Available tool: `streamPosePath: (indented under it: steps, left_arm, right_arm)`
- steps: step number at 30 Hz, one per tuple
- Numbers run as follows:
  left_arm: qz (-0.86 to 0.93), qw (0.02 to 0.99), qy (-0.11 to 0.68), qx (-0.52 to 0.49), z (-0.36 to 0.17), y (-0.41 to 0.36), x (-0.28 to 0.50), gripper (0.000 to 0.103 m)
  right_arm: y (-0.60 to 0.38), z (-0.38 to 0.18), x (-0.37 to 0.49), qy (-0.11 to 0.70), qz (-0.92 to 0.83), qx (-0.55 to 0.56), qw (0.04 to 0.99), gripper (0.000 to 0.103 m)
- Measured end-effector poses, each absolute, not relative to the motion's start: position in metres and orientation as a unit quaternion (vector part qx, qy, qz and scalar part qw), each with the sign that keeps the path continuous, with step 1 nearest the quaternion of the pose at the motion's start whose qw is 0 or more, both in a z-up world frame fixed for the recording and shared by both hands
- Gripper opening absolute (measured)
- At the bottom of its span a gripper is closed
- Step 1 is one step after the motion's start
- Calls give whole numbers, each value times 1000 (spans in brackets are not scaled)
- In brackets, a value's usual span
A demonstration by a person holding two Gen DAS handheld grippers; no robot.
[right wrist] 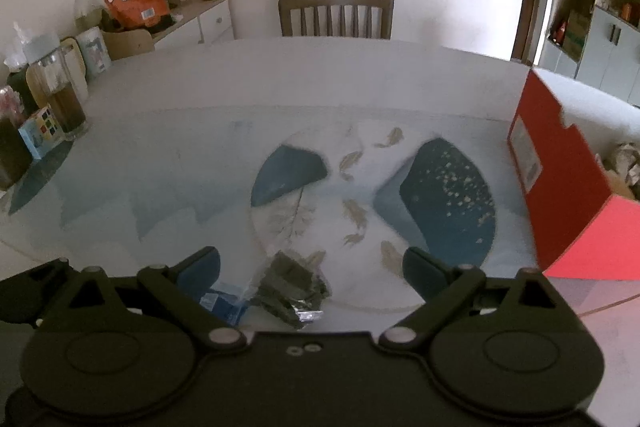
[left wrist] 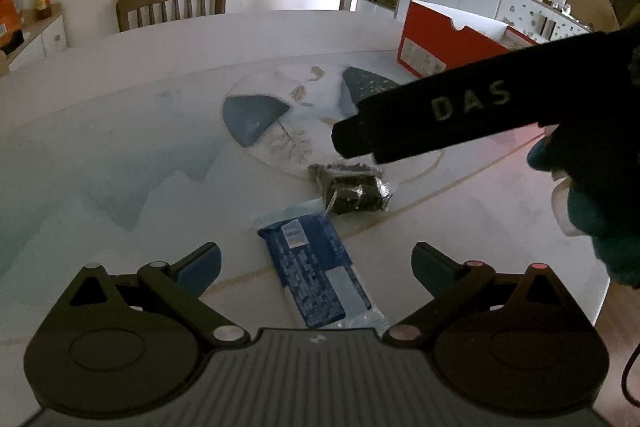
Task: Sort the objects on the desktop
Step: 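Grasp the dark plastic bag with right tool while left grasps the blue packet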
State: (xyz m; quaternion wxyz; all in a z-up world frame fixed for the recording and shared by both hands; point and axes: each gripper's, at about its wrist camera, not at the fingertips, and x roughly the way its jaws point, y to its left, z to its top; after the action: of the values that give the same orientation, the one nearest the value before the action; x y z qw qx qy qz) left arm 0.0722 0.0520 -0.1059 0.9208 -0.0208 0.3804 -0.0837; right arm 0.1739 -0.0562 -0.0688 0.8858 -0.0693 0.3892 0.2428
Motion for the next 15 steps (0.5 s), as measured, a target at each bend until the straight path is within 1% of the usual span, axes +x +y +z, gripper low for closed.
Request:
streamPosePath:
  steps: [5, 8, 11, 15]
  left_arm:
    - [-88, 922, 377, -18, -115, 49, 72, 101]
    - [-91, 920, 380, -19, -121, 47, 73, 97]
    - [-90, 923, 374, -16, -123, 45, 71, 97]
    - [-85, 926, 368, -7, -125, 43, 69, 95]
  right_arm:
    - [-53, -83, 179, 403, 238, -63, 882, 94]
    - [-52, -90, 181, 408, 234, -63, 880, 91]
    - [-51, -97, 182, 413, 231, -66, 878, 87]
    - [-48, -103, 184, 417, 236, -65, 875, 85]
